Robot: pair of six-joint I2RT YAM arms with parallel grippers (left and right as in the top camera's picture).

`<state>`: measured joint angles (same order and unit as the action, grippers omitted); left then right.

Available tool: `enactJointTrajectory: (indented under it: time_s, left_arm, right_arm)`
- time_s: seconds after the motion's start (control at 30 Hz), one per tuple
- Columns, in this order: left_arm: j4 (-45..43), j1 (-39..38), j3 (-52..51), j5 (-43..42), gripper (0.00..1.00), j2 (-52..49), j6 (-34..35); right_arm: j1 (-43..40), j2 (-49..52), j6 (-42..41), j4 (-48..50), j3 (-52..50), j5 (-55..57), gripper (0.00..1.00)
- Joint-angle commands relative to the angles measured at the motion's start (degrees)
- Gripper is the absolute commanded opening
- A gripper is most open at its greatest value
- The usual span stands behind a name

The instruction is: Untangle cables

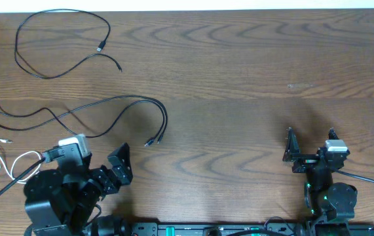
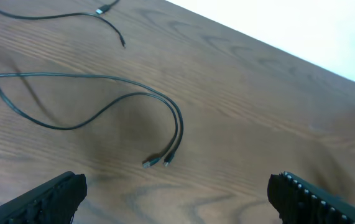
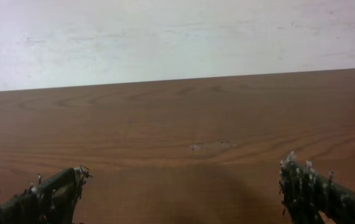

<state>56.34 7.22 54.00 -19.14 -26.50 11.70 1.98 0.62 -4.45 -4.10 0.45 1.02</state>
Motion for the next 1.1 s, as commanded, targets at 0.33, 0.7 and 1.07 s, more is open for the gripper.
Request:
enactJointTrajectory:
  time_s: [0.33,0.7,1.07]
  left_arm:
    - [-25.7,-9.88,-23.71,7.02,0.98,12.52,-8.17]
    - [-47.52,-9.88,-43.23,11.52,0.99,22.6,-9.31]
    - [-61.13,-9.81,-53.79,17.84,0.98,26.43,-6.73]
  right_arm:
    - [-0.48,-0.31,0.68,-0.26,-0.15,-0.5,0.99]
    - [-0.48,-0.31,0.68,-0.26,-0.13,-0.5,0.99]
    - [-0.48,-0.31,0.68,-0.26,-0.15,-0.5,0.99]
